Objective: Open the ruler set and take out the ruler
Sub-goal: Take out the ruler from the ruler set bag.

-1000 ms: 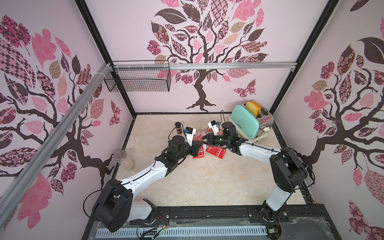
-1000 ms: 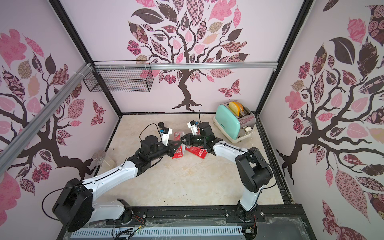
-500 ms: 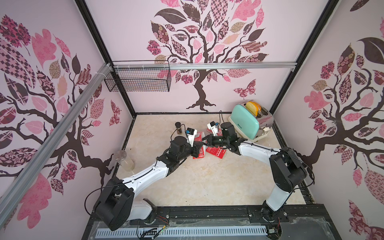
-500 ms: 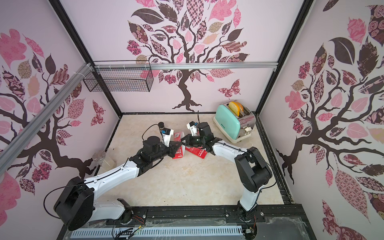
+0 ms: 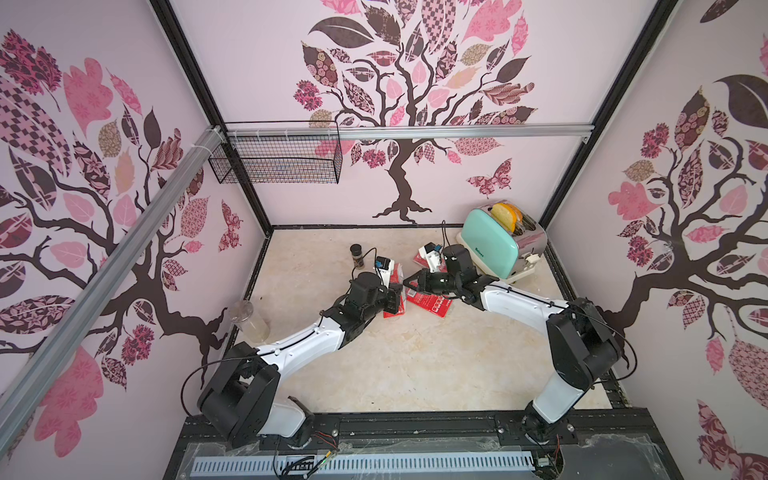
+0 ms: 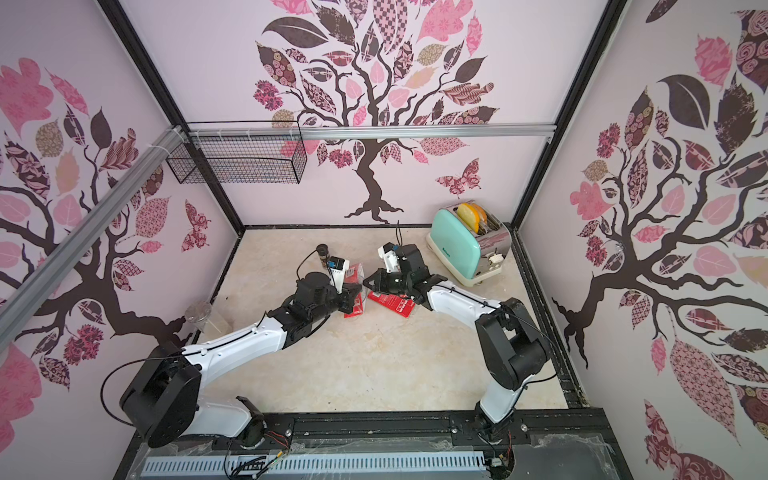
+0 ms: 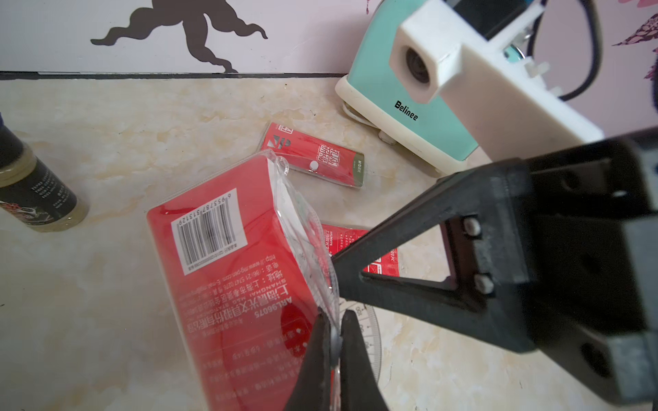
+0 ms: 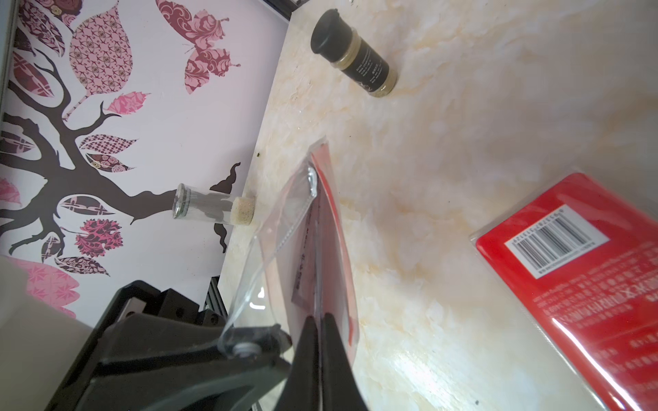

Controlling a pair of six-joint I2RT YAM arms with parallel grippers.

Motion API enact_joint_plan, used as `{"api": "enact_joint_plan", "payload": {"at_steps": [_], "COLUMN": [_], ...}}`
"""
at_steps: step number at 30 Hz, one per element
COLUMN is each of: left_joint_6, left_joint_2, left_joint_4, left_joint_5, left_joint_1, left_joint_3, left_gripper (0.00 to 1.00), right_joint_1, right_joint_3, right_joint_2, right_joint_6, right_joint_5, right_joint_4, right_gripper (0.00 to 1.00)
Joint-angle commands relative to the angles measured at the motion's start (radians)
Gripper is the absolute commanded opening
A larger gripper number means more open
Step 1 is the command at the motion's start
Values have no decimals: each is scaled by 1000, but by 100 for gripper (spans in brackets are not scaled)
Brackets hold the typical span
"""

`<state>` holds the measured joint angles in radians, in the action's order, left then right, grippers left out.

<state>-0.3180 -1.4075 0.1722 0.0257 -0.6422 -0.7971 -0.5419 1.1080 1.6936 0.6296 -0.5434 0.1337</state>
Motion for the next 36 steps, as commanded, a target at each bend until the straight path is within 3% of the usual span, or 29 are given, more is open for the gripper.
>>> {"api": "enact_joint_plan", "payload": {"at_steps": [1,10,22,26,30,36], "left_joint_6": [18,32,40,56,54,84], "left_joint_2": [-12,-6,-3,84,209,391], "left_joint_4": [-3,-65,-161,-274,-356,-466], "left_joint_5": [-35,-79,-169,-232,-222,-266], "left_joint_1": [-4,-4,-2,28,104,147], "left_joint_3": [-29,-39,-81,-87,-47,-8], "left_gripper": [0,0,0,0,0,0], "right_joint_1": [-4,5,33,34,34,28], "right_joint_3": [38,35,-13,-45,-57,-60], "right_joint_2": [-39,-108,-197,-202,-174,-46], "right_joint_6": [-41,-88,-71,-66,-47,19], "right_joint_5": [54,122,34,24,1,-62], "right_joint_4": [-46,-103,-92,-76,-38,97], "right_gripper": [1,0,0,0,0,0]}}
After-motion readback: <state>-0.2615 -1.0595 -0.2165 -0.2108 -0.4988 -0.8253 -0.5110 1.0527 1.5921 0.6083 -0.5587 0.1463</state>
